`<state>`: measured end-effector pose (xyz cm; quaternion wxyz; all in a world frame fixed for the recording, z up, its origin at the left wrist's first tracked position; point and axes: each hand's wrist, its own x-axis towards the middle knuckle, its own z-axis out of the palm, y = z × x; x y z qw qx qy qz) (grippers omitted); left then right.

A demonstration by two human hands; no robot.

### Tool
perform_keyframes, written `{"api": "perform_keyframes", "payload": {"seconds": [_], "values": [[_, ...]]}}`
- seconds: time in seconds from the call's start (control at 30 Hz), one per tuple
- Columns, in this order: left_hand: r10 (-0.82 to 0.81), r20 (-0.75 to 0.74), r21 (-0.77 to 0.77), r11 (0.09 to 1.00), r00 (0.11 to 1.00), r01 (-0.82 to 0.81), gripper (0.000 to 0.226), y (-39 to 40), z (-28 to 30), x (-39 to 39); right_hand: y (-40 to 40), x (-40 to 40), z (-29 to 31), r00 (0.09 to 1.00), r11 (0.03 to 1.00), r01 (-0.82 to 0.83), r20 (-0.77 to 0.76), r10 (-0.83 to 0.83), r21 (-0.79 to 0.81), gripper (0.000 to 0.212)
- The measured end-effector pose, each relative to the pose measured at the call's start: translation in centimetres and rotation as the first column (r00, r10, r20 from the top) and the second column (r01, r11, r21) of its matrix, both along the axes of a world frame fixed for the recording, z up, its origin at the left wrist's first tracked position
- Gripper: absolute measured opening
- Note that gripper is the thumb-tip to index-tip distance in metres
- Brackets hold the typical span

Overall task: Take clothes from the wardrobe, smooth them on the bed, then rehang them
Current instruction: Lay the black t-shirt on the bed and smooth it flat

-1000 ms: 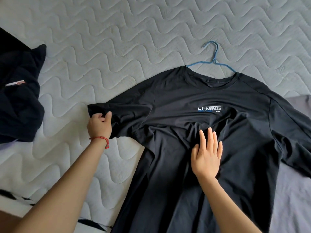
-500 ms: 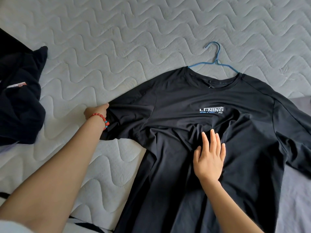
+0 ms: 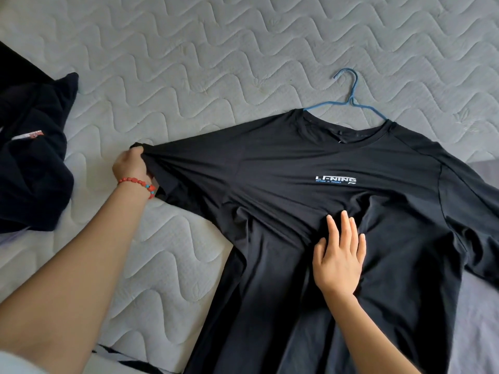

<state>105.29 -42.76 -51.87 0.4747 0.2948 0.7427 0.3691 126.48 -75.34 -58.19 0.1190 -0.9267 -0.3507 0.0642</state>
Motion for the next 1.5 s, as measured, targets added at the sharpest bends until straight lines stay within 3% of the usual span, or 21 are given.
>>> {"api": "perform_keyframes", "payload": {"seconds": [0.07,0.17,0.23,0.37,0.43,0.53,0.63,0.73,0.8,0.87,0.97,1.07,1.17,1.23,1.37,1.5], "values": [[0.002,0.065,0.040,0.999,0.998,-0.005,0.018,-0.4,-0.1,0.2,0.0,0.0,-0.1,1.000,1.000,0.001,-0.002,-0.001,-0.002,0.052],[-0.186,0.103,-0.087,0.977,0.977,0.195,0.027,-2.0,-0.9,0.8,0.0,-0.1,0.0,1.000,1.000,0.001,0.005,-0.001,-0.009,0.052],[-0.324,-0.003,-0.118,0.940,0.946,0.321,0.023,-2.8,-1.3,0.8,0.0,-0.1,0.0,1.000,1.000,0.003,0.003,-0.003,-0.004,0.052],[-0.639,-0.278,-0.179,0.768,0.717,0.615,0.017,-4.0,-1.8,0.3,0.0,-0.1,0.0,1.000,1.000,0.003,-0.007,-0.003,-0.006,0.053],[-0.621,-0.349,-0.169,0.779,0.702,0.604,0.024,-4.5,-2.1,-0.3,0.0,-0.1,0.0,1.000,1.000,0.003,-0.007,-0.003,-0.014,0.053],[-0.444,-0.529,-0.082,0.875,0.723,0.478,0.045,-5.1,-2.0,-2.0,0.0,-0.1,0.1,1.000,1.000,0.004,-0.009,-0.004,-0.015,0.053],[-0.381,-0.651,-0.095,0.899,0.657,0.428,0.044,-6.6,-2.3,-3.7,0.0,0.0,0.1,1.000,1.000,0.004,-0.014,-0.004,-0.012,0.052],[-0.474,-0.648,-0.263,0.874,0.597,0.409,0.027,-8.0,-2.7,-3.8,0.0,0.0,0.0,1.000,1.000,0.002,-0.021,-0.003,-0.011,0.052],[-0.488,-0.621,-0.332,0.872,0.614,0.358,0.038,-8.0,-2.4,-3.2,-0.1,0.0,0.0,1.000,1.000,0.000,-0.022,0.000,-0.008,0.052],[-0.448,-0.625,-0.297,0.894,0.639,0.336,0.050,-7.1,-2.1,-2.4,-0.1,0.1,0.0,1.000,1.000,0.000,-0.027,0.000,-0.005,0.052],[-0.432,-0.614,-0.206,0.895,0.660,0.395,0.047,-5.4,-2.0,-1.0,-0.1,0.0,0.0,1.000,1.000,-0.003,-0.030,0.002,-0.007,0.051],[-0.347,-0.558,-0.197,0.938,0.754,0.286,0.065,-4.1,-2.2,-0.2,-0.1,0.1,0.0,0.999,1.000,-0.005,-0.034,0.004,-0.008,0.052],[-0.455,-0.591,-0.200,0.882,0.666,0.426,0.045,-3.6,-2.1,-0.8,-0.2,0.0,0.0,0.999,1.000,-0.008,-0.051,0.007,-0.006,0.051],[-0.419,-0.672,-0.108,0.871,0.611,0.479,0.034,-3.8,-1.7,-1.4,-0.2,0.1,0.1,0.997,1.000,-0.016,-0.073,0.015,-0.008,0.048],[-0.325,-0.691,0.046,0.871,0.645,0.489,0.052,-7.6,-0.6,-0.8,-0.8,0.4,0.6,0.983,0.999,-0.038,-0.178,0.043,0.027,0.049],[-0.478,-0.616,0.044,0.772,0.626,0.634,0.042,-17.2,-0.5,1.0,-3.4,-0.2,2.2,0.970,0.994,0.071,-0.240,-0.050,0.077,0.050]]}}
